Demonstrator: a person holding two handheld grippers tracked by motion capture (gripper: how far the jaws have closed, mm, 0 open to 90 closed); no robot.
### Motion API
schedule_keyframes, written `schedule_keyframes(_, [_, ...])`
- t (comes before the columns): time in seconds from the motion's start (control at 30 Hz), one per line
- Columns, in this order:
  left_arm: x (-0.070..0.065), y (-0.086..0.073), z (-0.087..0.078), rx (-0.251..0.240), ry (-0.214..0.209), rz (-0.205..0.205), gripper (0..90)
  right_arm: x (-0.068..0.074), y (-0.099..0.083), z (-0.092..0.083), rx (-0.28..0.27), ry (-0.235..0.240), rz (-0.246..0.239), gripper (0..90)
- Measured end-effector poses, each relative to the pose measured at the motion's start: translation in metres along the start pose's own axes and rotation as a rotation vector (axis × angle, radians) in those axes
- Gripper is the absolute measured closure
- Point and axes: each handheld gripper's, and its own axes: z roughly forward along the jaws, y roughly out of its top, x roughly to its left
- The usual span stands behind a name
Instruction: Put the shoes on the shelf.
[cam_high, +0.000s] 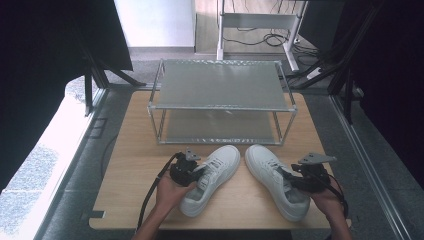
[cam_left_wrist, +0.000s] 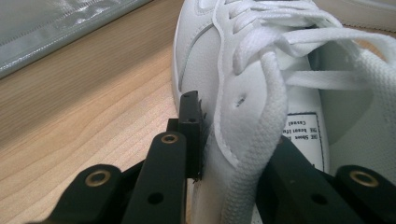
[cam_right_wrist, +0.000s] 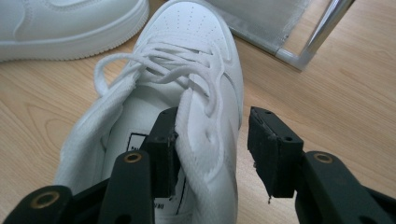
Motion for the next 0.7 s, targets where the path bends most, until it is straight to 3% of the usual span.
schedule_keyframes(0.2, [0.001,-0.002,0.0,-0.01,-0.002,-0.007,79.0,0.006,0.012,0.01,0.095,-0.03,-0.055,59.5])
schedule_keyframes(0.37, [0.002,-0.003,0.0,-0.018,-0.009,-0.016,79.0,0.007,0.014,0.02,0.133,-0.075,-0.073,58.3])
schedule_keyframes(0.53, [0.002,-0.003,0.0,-0.018,-0.008,-0.015,78.9,0.0,0.009,0.029,0.182,-0.123,-0.061,61.4])
schedule_keyframes(0.7, [0.001,-0.003,0.0,-0.016,-0.007,-0.017,79.0,-0.006,0.003,0.037,0.188,-0.101,-0.028,70.5])
